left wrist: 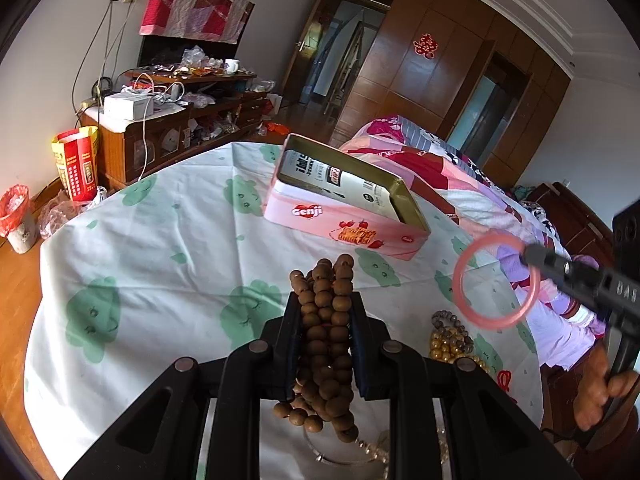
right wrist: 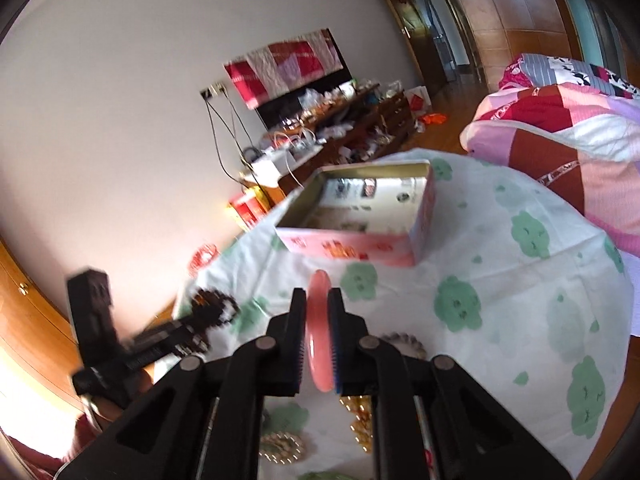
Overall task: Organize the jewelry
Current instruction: 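Lower brown beads into the tin with left tool while right tool drops pink ring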
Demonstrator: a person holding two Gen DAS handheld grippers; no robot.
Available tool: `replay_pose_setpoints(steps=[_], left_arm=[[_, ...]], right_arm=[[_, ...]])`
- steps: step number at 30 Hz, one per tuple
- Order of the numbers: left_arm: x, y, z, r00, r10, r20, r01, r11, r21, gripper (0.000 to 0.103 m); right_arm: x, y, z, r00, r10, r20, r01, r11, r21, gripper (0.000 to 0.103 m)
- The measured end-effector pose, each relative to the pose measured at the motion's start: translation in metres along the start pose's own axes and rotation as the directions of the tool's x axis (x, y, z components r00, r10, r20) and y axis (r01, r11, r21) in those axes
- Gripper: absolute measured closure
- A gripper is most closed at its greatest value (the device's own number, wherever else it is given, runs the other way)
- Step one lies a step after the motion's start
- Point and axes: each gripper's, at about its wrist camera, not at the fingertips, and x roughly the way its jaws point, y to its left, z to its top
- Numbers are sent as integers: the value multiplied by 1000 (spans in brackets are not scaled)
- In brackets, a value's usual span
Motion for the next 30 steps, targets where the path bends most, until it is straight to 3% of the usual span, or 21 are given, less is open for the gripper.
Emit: replay_pose_setpoints(steps=[9, 14, 19, 25, 30], left_arm=[[26, -19, 47, 998, -33, 50, 30, 998, 58, 81], [55, -29, 81, 997, -30, 77, 22, 994, 107, 81], [102, -27, 101, 999, -8, 33, 4, 992, 127, 81], [147, -22, 98, 998, 42, -43, -35, 987, 154, 81], [154, -25, 97, 997, 76, -32, -69, 981, 181, 80]], right_arm=[[44, -11, 53, 998, -46, 47, 46, 999, 0, 89], [83, -30, 83, 999, -18, 47, 15, 998, 59, 89], [127, -62, 87, 1000, 23, -7, -21, 985, 169, 89], [150, -88, 81, 997, -50, -55, 60, 978, 198, 89], [150, -92, 80, 990, -127, -54, 135, 977, 168, 87]])
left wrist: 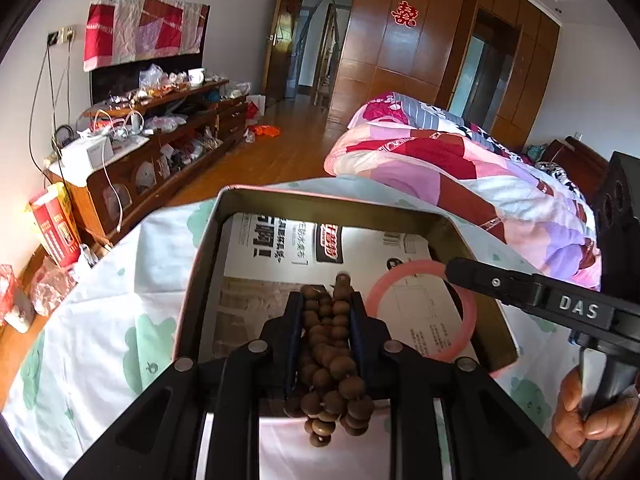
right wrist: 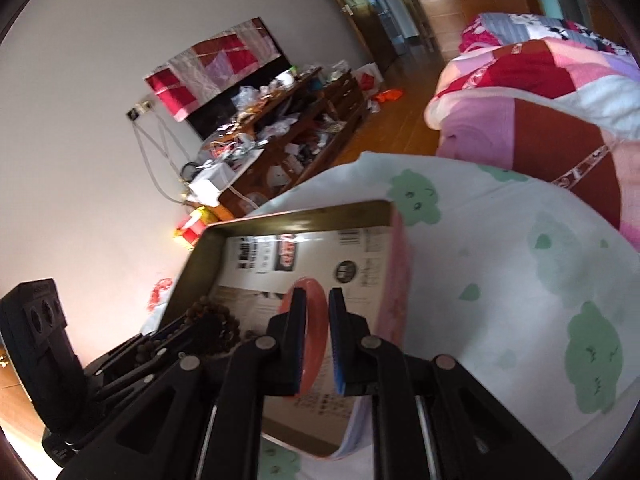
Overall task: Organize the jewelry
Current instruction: 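Lower brown beads into the tin with left tool while right tool drops pink ring, then withdraw both open tools from the tin back over the jewelry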
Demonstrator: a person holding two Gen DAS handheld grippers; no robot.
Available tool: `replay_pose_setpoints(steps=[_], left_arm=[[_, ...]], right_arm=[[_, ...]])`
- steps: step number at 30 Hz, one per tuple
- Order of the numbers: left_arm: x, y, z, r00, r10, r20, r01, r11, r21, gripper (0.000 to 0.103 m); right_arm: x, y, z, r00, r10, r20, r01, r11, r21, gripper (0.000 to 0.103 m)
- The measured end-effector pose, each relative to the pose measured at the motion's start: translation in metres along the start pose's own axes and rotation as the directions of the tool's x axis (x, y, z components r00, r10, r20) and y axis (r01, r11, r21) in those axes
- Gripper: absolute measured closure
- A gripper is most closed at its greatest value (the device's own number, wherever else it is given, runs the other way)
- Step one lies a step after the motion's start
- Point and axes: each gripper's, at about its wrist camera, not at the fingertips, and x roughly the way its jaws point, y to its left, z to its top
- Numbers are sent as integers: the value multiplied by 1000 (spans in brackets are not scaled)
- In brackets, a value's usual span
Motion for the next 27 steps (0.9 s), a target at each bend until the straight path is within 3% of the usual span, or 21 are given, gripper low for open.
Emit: replay_pose_setpoints(steps=[1, 3, 5, 7, 13, 20, 27], left_arm=[[0, -1, 0, 1000, 6, -3, -6, 1000, 11, 78], [1, -3, 0, 1000, 24, -20, -23, 999, 22, 58], [-2, -3, 1, 999, 41, -13, -40, 999, 17, 48], [-14, -2, 4, 999, 41, 19, -41, 999, 11, 46], [-53, 4, -6, 997, 62, 52, -61, 998, -11, 42], [-93, 4, -25, 994, 60, 90, -56, 997, -52, 42], [-117, -3, -40, 994, 35, 106, -29, 998, -61, 42]], right_arm=[[0, 0, 0, 1000, -2, 4, 2, 1000, 1, 85], [-3, 1, 1, 1000, 4, 4, -4, 1000, 3, 80], [-12, 4, 3, 1000, 9, 27, -8, 1000, -3, 68], [-22, 11, 5, 998, -8, 58, 9, 1000, -21, 39], [-57, 20, 2, 993, -79, 92, 83, 996, -45, 38], [-93, 15, -32, 986, -136, 91, 140, 990, -35, 38], [-112, 10, -56, 988, -127, 85, 127, 992, -5, 38]])
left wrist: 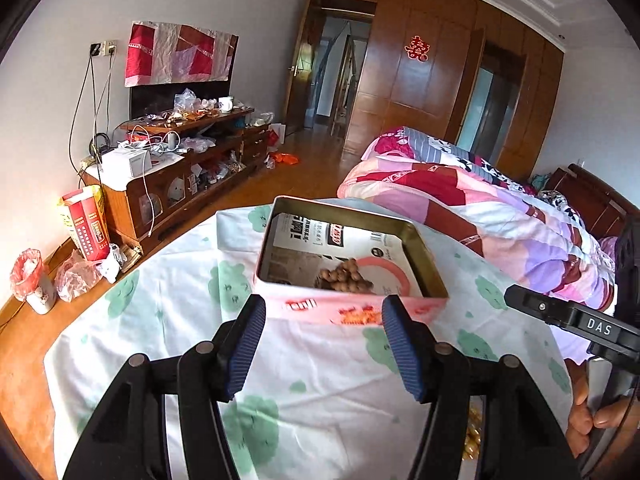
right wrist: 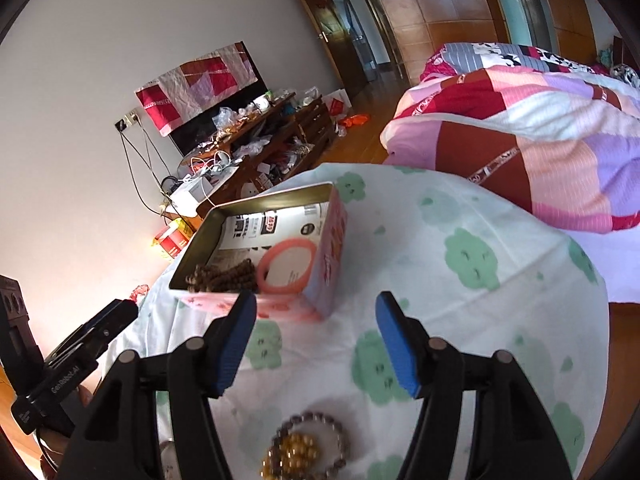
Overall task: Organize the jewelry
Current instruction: 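Withdraw both open tools from the tin back over the jewelry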
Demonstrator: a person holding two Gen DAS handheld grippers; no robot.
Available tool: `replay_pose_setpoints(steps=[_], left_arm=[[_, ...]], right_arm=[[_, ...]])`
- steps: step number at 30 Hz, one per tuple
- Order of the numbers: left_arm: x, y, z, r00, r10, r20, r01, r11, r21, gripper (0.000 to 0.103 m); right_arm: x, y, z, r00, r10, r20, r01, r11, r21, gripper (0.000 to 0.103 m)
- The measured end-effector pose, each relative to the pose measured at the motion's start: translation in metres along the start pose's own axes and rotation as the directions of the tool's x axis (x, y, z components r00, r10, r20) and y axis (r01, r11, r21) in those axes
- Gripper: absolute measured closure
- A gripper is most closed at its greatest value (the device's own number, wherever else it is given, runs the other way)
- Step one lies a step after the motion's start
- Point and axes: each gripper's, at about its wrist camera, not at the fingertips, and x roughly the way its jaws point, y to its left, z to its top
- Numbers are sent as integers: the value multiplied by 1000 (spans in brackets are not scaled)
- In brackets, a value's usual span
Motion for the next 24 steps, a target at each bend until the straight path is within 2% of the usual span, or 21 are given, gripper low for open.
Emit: replay_pose_setpoints(steps=[8, 12, 24], left_arm=[[-26, -2, -31, 999, -37, -25, 37, 999, 4, 42], [-36, -4, -48, 997, -54, -52, 53, 999, -14, 42], [-65, -13, -90, 991, -66, -115, 71, 997, 40, 42]], right_arm=[[-28, -2, -25, 1000, 4, 11, -4, 1000, -22, 38], [-35, -3, -39, 1000, 10, -15, -11, 999, -40, 38], [-64, -7, -99, 994, 26, -106, -38, 994, -107, 38]])
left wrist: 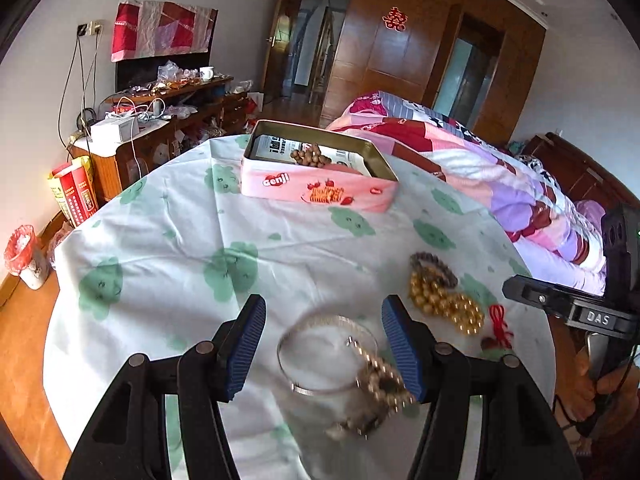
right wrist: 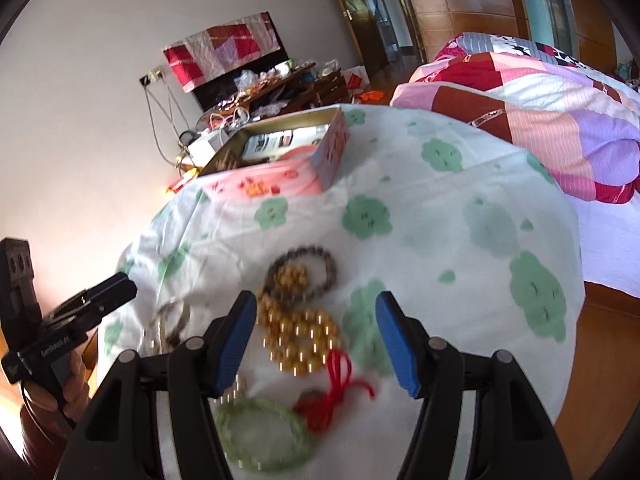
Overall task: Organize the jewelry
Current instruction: 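Withdraw both open tools from the tin back over the jewelry, then grasp the red string knot with the right tool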
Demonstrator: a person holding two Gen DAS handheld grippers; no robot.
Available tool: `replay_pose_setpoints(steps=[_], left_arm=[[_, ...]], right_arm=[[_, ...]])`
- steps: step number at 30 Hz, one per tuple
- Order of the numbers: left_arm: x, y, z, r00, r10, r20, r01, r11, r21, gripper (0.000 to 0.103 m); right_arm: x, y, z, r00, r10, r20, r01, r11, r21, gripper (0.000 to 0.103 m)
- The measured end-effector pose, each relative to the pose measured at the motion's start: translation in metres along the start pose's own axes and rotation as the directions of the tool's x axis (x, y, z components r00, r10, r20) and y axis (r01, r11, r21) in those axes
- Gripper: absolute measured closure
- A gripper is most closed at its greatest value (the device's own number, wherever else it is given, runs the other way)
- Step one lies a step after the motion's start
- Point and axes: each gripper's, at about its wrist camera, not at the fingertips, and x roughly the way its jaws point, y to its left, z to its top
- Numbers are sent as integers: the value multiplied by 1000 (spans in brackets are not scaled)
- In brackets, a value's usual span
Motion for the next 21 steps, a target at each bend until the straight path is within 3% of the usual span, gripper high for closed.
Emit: replay_pose_setpoints(steps=[6, 10, 14, 17, 21], left_arm=[[-6, -9, -12, 1000, -12, -18, 12, 999, 41, 42], [-11, -23, -17, 1000, -25, -12, 26, 995, 100, 42], [-9, -41, -22, 995, -89, -37, 93, 986, 137, 42], [-8, -61, -28, 982, -173, -74, 184, 964, 190, 42], [-6, -94, -40, 966, -229, -123, 256, 918, 302, 42]], right_arm=[[-9, 12, -25, 998, 32, -54, -35, 998, -60, 48], [-14, 7, -42, 997, -23, -68, 19, 997, -68, 53], [-18, -5, -45, 997, -59, -55, 57, 998, -40, 57], [-14, -6, -42, 996, -64, -55, 62, 997, -38, 62], [-1, 2, -38, 995, -78, -63, 72, 994, -86, 62]])
